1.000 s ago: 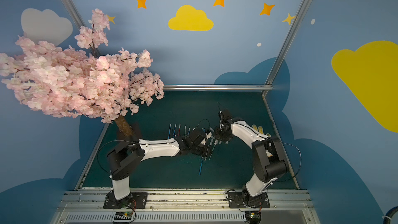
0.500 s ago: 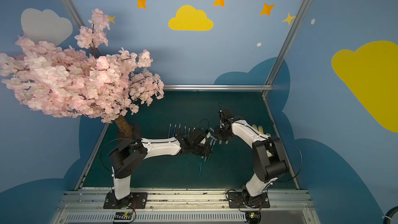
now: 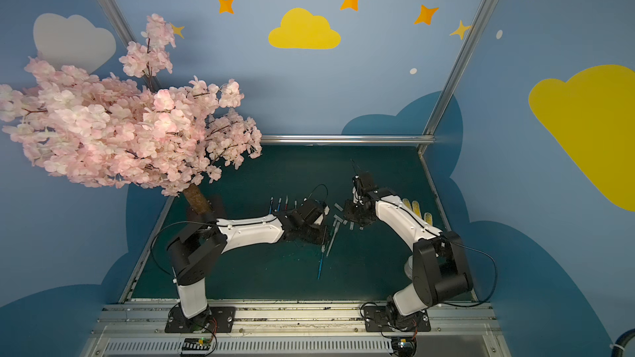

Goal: Remove protective caps from carving knives
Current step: Place the protective sleeve at the center of the board, then place the carving knife at the center of the board.

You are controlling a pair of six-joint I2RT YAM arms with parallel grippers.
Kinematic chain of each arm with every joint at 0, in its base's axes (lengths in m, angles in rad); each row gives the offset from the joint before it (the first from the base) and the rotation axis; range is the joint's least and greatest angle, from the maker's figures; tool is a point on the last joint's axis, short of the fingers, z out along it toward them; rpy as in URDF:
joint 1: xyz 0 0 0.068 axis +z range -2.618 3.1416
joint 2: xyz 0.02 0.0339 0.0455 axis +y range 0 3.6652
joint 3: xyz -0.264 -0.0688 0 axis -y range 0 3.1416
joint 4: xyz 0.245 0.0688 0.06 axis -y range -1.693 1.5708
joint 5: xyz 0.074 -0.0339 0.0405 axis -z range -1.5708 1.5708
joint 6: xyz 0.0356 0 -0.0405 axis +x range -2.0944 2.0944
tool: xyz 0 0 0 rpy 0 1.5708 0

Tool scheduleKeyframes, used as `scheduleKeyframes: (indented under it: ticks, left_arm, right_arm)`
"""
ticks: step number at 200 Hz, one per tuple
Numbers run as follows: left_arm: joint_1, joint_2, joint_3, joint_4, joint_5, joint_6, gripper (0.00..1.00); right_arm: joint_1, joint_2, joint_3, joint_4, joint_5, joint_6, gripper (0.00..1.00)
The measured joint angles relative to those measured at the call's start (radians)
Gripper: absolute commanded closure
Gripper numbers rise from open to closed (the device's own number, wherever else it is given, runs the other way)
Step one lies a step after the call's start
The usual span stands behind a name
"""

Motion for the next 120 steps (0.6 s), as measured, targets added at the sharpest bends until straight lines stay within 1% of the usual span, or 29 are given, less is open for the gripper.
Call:
scheduleKeyframes:
  ticks: [16,32,81,120]
  left_arm:
    - [0.023,-0.005,0.007,-0.035,-0.018,0.016,0.95]
    - [0.044,-0.005,0.019,-0.071,-0.040,0.029,0.95]
    - [0.095,0.003,0.061,-0.147,-0.102,0.074,0.95]
    - [0.113,0.058,0.124,-0.185,-0.146,0.089,0.95]
  right_arm:
    - [0.001,-0.026,-0.021,-0.001,-0.003,-0.008,0.64]
    - [0.007,-0.054,-0.044,-0.001,-0.007,-0.018,0.58]
    - [0.029,-0.163,-0.095,-0.006,-0.022,-0.047,0.36]
    - [0.043,-0.226,-0.117,-0.011,-0.034,-0.064,0.07]
